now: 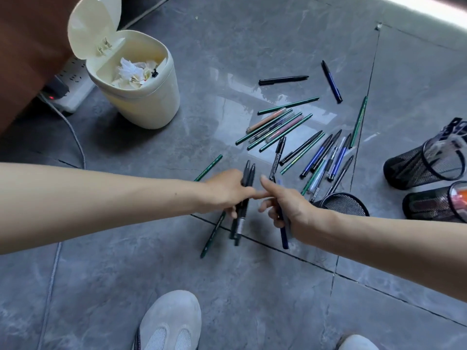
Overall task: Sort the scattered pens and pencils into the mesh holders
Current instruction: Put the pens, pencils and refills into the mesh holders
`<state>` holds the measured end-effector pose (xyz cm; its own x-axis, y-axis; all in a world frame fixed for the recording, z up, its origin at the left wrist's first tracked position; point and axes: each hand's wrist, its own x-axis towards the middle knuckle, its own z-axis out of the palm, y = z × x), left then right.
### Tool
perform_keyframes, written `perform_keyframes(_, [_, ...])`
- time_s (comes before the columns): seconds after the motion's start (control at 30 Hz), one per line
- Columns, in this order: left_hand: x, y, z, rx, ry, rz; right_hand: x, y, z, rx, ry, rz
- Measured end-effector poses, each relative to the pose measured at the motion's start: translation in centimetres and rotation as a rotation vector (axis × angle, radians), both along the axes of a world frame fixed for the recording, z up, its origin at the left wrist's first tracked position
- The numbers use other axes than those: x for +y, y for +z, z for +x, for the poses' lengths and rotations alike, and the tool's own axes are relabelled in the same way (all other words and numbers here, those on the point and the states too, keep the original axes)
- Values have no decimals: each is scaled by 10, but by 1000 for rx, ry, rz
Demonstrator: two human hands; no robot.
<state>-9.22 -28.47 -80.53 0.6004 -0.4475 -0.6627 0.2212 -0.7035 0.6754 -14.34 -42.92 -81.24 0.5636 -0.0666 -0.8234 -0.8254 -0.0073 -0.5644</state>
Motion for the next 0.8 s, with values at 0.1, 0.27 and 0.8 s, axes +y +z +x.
perform_keyframes(0.1, [-24, 14, -1, 280, 91, -262, 1, 10, 8, -18, -33, 149])
perform_keyframes(0.27, [-34, 19, 5, 259, -1, -315, -8, 21, 9, -5, 27, 198])
perform_keyframes(0.8, [-53, -53, 45, -503, -460, 125, -23, 18, -52, 166, -33, 302])
